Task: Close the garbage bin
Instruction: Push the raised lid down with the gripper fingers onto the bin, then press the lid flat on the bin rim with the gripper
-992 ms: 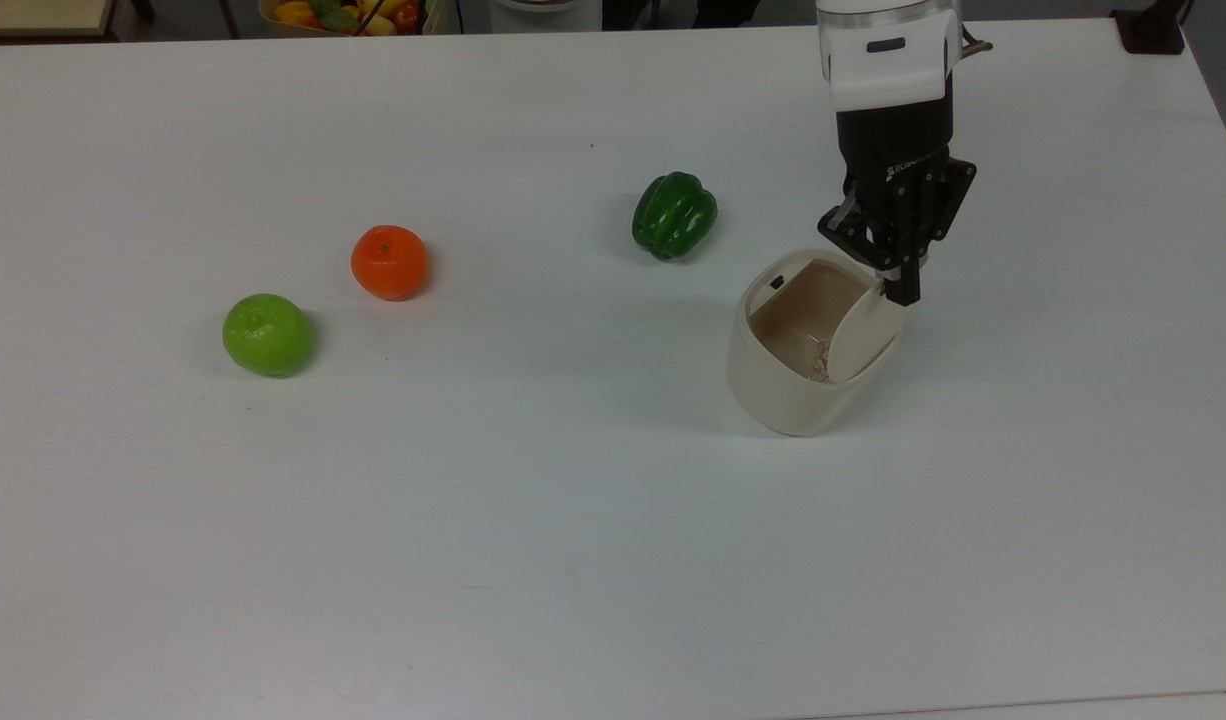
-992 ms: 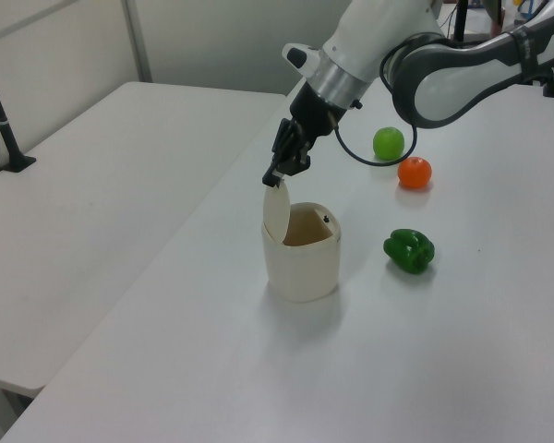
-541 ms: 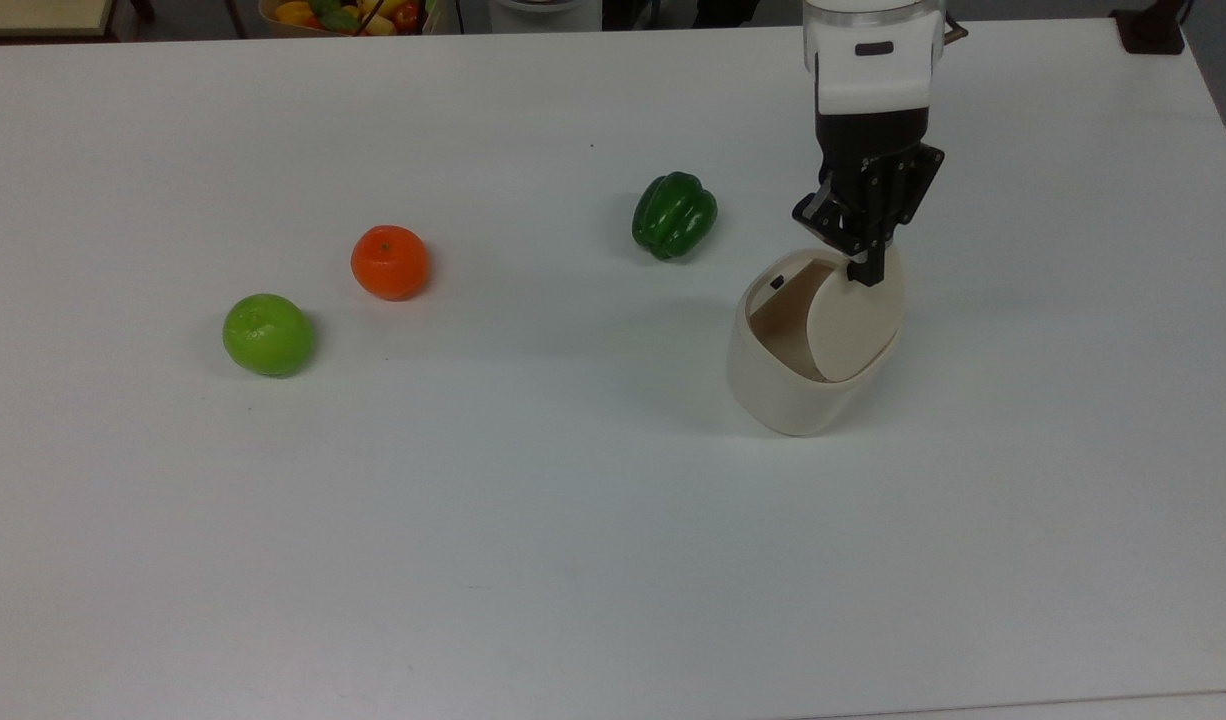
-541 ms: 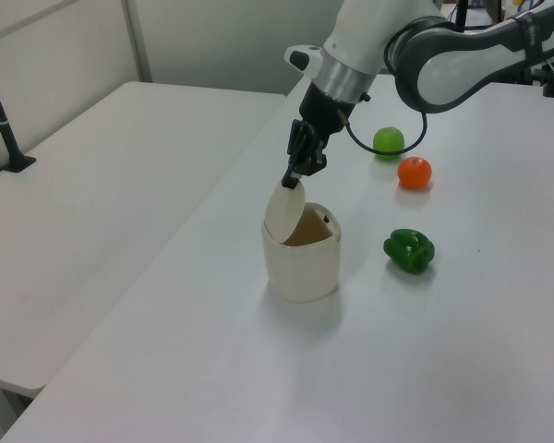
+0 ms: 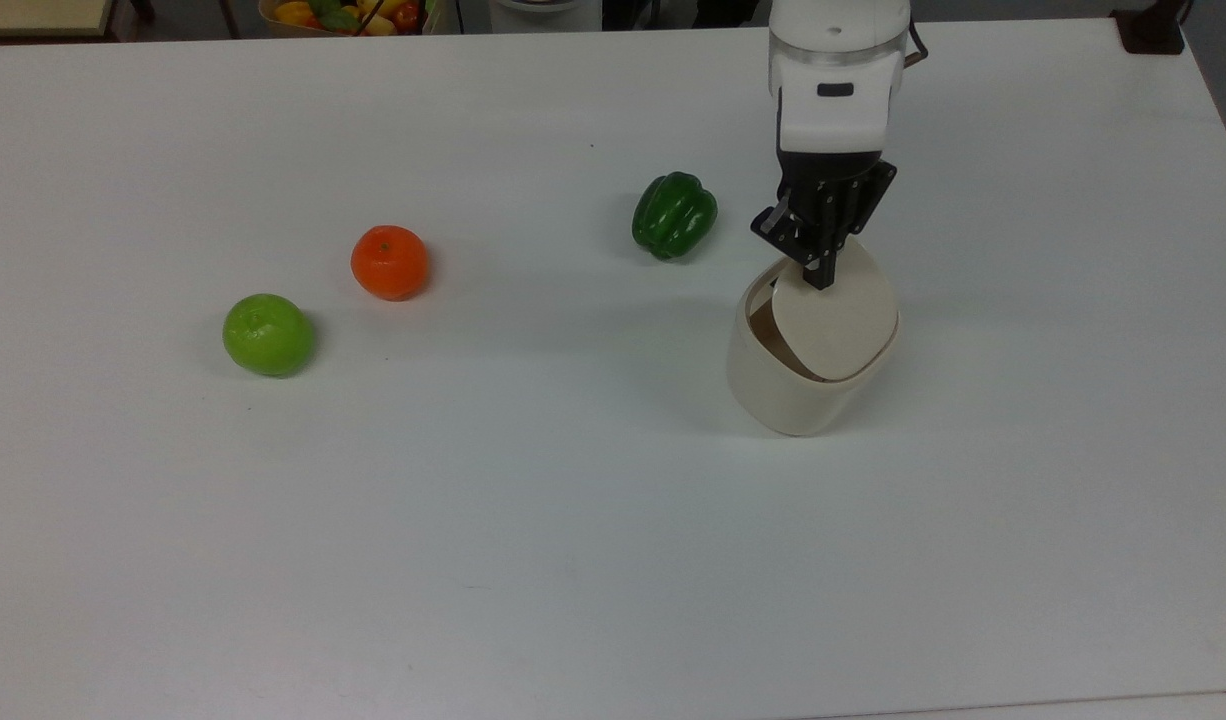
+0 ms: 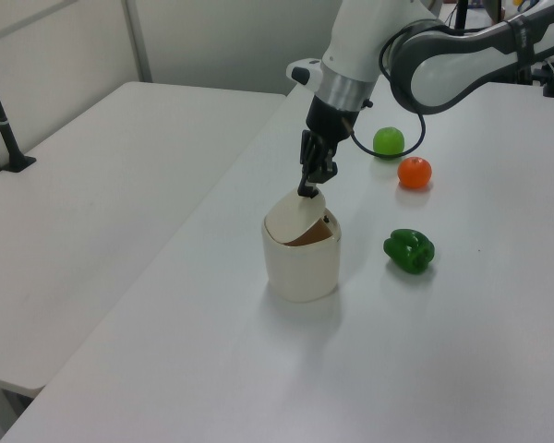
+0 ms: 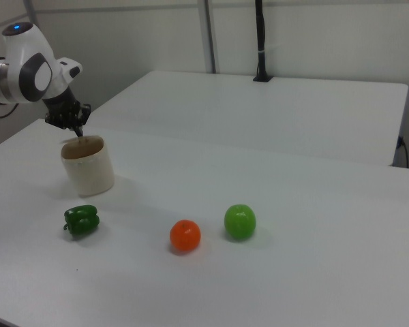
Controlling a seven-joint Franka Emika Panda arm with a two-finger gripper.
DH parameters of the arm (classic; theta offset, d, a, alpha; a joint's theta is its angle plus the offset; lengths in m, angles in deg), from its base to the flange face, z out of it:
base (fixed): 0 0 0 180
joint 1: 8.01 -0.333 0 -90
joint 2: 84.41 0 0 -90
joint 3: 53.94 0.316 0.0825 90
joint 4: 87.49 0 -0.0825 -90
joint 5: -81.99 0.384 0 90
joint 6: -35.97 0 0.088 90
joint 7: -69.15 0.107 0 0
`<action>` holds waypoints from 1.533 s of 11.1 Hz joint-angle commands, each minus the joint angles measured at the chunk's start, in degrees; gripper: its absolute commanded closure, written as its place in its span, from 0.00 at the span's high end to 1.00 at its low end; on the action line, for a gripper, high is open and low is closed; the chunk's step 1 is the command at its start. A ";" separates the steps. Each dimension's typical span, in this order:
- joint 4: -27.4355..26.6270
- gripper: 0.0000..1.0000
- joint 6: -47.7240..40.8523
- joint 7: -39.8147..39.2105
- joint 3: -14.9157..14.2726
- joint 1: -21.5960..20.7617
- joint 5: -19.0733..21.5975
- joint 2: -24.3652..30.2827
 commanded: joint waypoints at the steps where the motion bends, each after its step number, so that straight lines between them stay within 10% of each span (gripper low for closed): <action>1: -2.04 0.00 -3.33 -2.53 -0.10 -0.24 0.00 0.23; 17: -1.61 0.00 -6.83 -2.09 -0.10 -0.07 -0.35 1.79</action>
